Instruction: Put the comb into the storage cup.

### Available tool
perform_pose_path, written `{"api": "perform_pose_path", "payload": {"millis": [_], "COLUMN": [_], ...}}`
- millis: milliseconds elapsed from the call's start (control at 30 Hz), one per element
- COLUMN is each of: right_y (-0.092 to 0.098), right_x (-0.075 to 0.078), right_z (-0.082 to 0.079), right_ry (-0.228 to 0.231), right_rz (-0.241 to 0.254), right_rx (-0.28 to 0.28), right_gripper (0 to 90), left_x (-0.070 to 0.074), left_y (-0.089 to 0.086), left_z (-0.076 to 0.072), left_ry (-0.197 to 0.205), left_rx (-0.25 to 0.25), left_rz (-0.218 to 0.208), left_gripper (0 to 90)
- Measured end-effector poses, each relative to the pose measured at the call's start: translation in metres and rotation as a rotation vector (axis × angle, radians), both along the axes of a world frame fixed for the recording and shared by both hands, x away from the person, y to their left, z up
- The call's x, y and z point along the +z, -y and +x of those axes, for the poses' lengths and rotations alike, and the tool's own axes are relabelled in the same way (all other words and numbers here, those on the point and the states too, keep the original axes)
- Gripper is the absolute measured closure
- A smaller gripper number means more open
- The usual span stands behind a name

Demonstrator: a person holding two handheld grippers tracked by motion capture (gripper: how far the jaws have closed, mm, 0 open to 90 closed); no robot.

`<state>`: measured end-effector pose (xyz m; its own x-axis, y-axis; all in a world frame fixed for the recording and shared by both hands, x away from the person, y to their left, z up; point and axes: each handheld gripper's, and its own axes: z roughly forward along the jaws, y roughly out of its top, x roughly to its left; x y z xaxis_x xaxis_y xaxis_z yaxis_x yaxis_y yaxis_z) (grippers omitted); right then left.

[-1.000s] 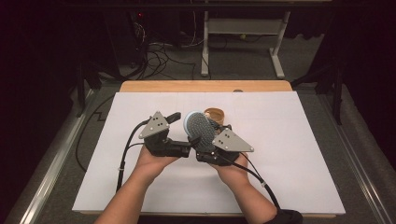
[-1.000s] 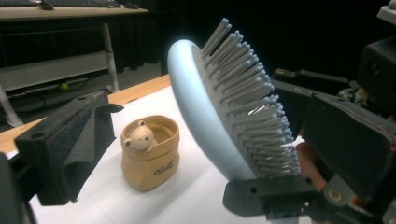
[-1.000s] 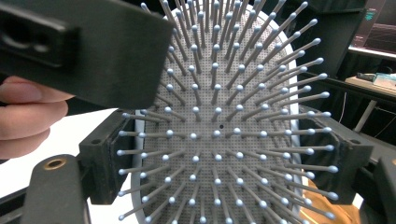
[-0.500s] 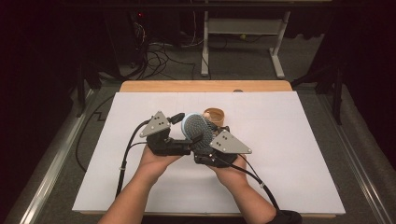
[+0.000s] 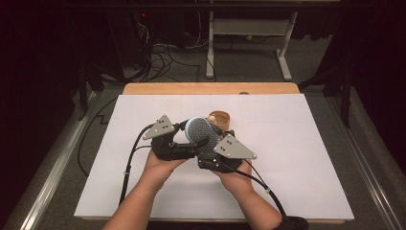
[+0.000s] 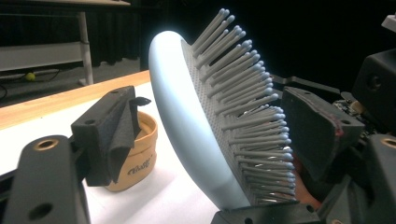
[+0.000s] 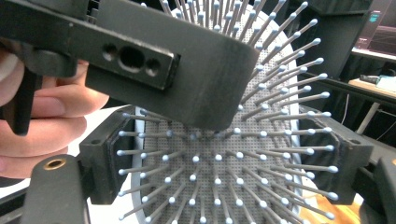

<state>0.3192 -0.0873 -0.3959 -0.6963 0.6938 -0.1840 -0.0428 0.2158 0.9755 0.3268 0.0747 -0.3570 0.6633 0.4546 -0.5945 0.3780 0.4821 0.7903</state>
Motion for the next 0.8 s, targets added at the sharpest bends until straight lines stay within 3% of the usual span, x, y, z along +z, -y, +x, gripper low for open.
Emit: {"api": "perform_pose_path", "payload": {"millis": [267, 800], "right_y": [-0.0007, -0.0001], "right_x": [-0.0001, 0.0017], "right_z": [0.0014, 0.0007], "right_ry": [0.001, 0.016], "right_rz": [0.0, -0.007], "right_rx": [-0.008, -0.019], "right_gripper": [20.5, 20.5], "left_x": [0.0002, 0.0032], "left_y": [0.0004, -0.0013], "left_z": [-0.0017, -0.0021], "left_ry": [0.02, 0.011], "left_rx": [-0.012, -0.011], "left_rz": [-0.008, -0.04], "left_gripper": [35.0, 45.3]}}
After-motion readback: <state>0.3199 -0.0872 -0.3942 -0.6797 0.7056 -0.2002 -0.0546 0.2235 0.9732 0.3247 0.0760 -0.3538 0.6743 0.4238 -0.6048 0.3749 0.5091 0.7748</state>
